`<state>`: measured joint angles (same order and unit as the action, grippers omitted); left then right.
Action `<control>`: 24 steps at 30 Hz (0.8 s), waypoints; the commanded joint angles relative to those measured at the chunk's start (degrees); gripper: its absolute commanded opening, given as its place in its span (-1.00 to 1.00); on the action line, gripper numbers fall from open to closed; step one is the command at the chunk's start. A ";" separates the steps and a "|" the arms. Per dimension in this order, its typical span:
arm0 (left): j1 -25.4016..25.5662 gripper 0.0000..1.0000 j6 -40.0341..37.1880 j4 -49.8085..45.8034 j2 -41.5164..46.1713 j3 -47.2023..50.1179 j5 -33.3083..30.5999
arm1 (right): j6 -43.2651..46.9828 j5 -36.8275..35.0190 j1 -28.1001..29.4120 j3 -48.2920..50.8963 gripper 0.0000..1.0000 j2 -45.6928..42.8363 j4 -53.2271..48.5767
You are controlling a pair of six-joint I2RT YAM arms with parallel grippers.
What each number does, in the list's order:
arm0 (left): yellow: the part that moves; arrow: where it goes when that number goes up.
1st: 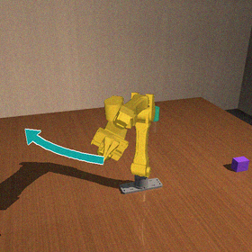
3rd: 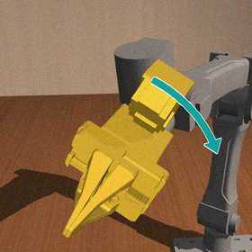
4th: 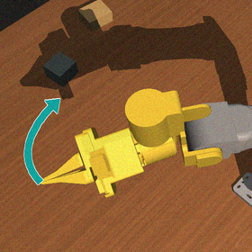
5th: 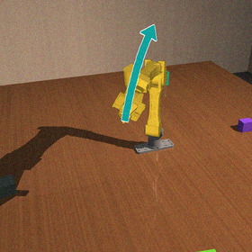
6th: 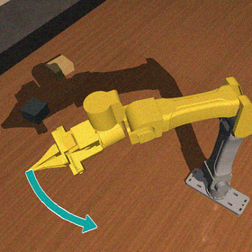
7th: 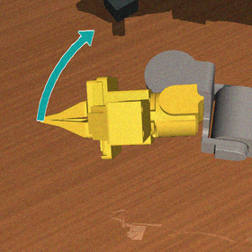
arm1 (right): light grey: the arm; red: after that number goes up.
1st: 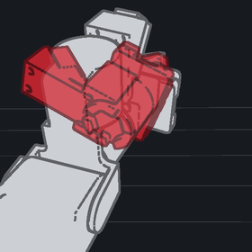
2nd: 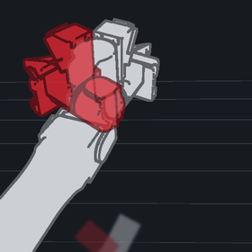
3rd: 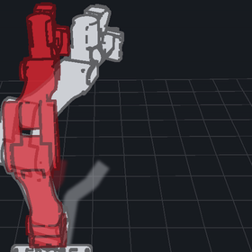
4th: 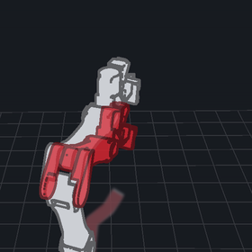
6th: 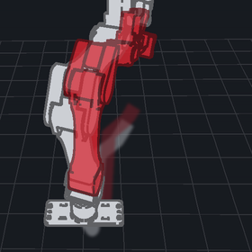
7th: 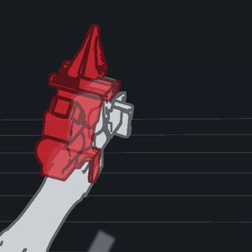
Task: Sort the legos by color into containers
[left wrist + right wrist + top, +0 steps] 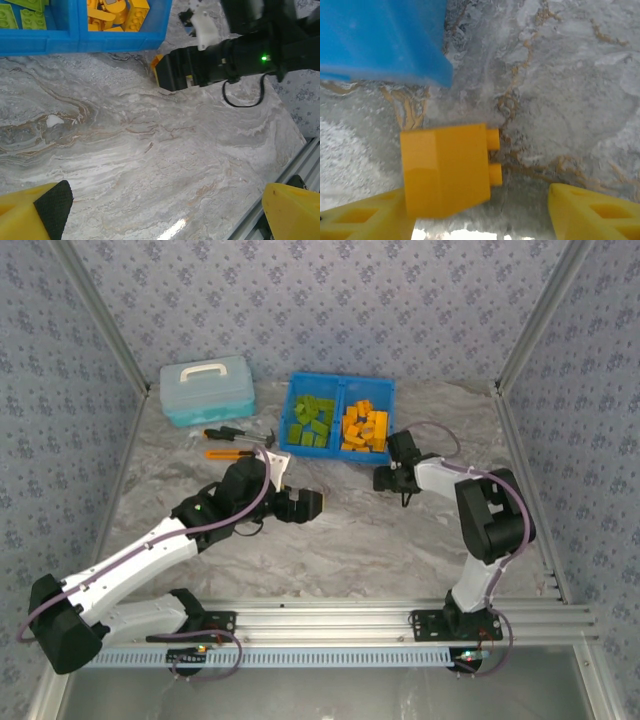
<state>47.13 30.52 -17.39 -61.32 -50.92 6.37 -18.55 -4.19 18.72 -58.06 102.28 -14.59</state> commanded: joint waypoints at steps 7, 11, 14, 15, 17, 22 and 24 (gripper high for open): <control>0.59 0.98 -0.39 -0.58 0.81 -1.89 -1.50 | -0.36 2.16 0.23 -3.08 -0.03 3.78 1.91; 0.59 0.99 -0.34 -0.70 1.19 -1.64 -1.90 | 0.09 1.39 0.95 -1.37 -0.25 1.39 0.82; 0.55 0.99 -0.38 -0.72 1.29 -1.47 -2.09 | -0.74 -0.11 1.73 1.65 -0.31 -3.47 -0.27; 0.58 0.98 -0.38 -0.72 1.27 -1.47 -2.14 | -1.19 -0.56 2.09 2.91 -0.32 -5.96 -0.71; 0.59 0.99 -0.38 -0.61 1.25 -1.38 -2.23 | -2.57 -1.79 3.06 4.65 -0.33 -11.68 -2.11; 0.59 0.99 -0.24 -0.68 1.27 -1.46 -2.34 | -2.56 -5.96 6.45 1.84 -0.34 -24.70 -6.49; 0.54 0.99 -0.20 -0.25 1.29 -1.38 -2.67 | -1.32 -6.15 6.85 -2.48 -0.34 -24.49 -6.84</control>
<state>47.37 30.55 -17.98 -61.23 -50.96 4.62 -20.12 -7.40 25.17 -55.88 78.46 -19.57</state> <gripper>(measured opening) 0.994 0.339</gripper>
